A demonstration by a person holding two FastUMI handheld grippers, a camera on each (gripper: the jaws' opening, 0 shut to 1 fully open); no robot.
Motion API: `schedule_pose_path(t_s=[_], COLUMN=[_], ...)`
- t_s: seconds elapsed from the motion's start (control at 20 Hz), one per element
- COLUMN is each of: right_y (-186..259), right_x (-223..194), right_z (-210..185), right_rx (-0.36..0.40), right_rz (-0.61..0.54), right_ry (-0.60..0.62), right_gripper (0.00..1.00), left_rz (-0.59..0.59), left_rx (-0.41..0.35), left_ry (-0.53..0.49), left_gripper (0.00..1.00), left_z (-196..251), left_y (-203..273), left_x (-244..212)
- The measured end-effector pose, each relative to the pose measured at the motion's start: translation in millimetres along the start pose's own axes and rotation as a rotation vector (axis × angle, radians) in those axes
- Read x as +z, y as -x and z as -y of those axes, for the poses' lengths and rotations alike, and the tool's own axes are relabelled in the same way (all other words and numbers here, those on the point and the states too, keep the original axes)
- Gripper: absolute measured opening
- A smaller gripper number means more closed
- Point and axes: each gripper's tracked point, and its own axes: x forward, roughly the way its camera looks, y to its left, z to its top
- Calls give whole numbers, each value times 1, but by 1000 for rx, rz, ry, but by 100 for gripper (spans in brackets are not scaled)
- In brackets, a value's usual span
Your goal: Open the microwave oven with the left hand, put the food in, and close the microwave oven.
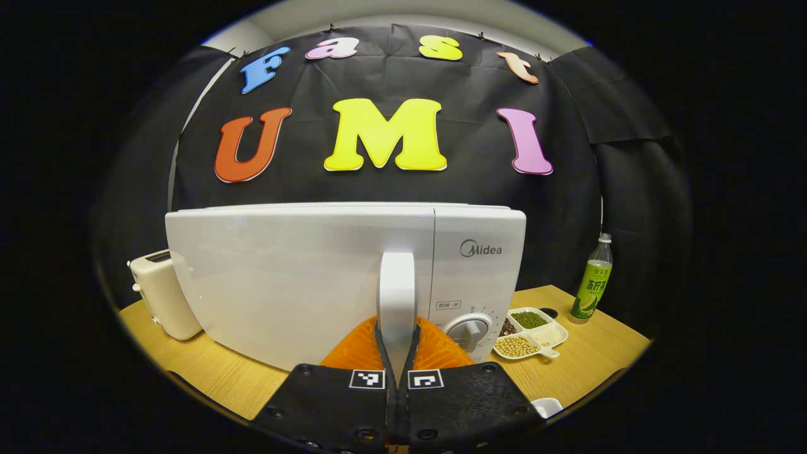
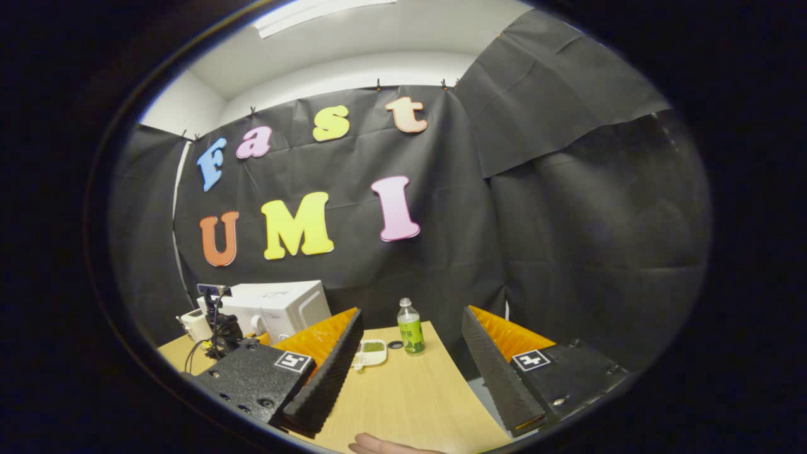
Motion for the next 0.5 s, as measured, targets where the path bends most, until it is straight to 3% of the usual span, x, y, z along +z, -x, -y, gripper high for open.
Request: schedule_pose_path(t_s=[0.05, 0.15, 0.2, 0.4, 0.45, 0.5], right_y=[1, 6, 7, 12, 15, 17], right_x=[0, 1, 1, -10, -12, -16], right_z=[2, 3, 2, -13, -20, -27], right_rx=[-7, -15, -19, -3, 8, 18], right_rz=[1, 7, 8, -8, -15, -24], right_ry=[3, 10, 14, 33, 35, 37], right_gripper=[92, 92, 100, 100, 92, 92], left_rz=[-9, -2, 21, 21, 23, 23], left_rx=[0, -14, -40, -134, -149, -161], left_ry=[-12, -11, -9, 19, 18, 11], left_gripper=[0, 0, 0, 0, 0, 0], left_z=[0, -3, -4, -19, -24, -31], left_y=[2, 24, 35, 85, 97, 108], left_x=[-1, -5, -3, -11, -12, -14])
